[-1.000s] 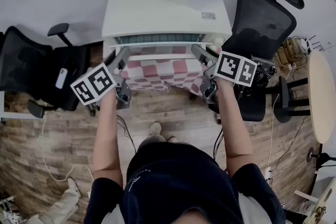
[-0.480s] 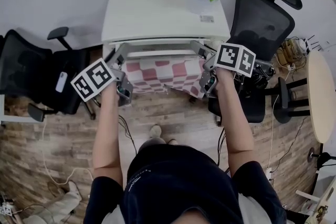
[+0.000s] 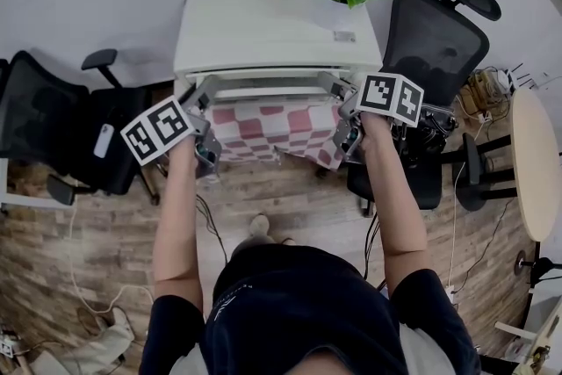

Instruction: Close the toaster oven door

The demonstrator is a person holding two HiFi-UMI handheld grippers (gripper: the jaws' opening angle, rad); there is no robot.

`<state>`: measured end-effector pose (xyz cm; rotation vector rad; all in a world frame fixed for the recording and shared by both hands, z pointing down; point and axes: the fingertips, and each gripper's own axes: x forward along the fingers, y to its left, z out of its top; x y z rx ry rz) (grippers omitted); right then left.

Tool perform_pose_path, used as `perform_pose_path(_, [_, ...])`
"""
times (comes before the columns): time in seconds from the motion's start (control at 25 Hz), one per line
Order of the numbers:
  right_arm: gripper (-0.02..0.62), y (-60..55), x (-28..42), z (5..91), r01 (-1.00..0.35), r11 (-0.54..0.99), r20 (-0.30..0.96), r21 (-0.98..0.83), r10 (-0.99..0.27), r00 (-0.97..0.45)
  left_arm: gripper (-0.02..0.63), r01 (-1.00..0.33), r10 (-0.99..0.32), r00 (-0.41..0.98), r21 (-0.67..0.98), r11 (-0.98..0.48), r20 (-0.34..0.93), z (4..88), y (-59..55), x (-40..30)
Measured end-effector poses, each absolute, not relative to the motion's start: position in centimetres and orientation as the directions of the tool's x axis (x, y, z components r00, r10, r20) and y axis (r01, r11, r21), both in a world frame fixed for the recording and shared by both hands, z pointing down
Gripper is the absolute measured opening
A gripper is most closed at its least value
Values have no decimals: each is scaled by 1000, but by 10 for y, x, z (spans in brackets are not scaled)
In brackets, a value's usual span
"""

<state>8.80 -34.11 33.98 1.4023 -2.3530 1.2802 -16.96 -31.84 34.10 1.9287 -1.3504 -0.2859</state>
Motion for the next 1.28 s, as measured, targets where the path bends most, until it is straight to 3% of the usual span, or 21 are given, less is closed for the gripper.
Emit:
perform_pose_path(0.12, [287,-340,91,342,-784,198,497,-588,-677,-543,209,-717,-880,415,679,-161,230,342,-317,-170])
perform_pose_path(0.72, [281,-319,100,331,-770,134,413,-624,-779,-471,207,-742,-904,363,657,-133,226,339,-320,-173])
perform_pose_path(1.04, [279,-300,103,324,-788,186,362,-588,-810,-462,221,-853,-939,279,500,-147,200,322,-310,-174])
perform_pose_path(1.28, [229,-285,95,323,-803,237,345,-547,-811,-473,190,-865,-937,296,468,-180,187,317,-290,-166])
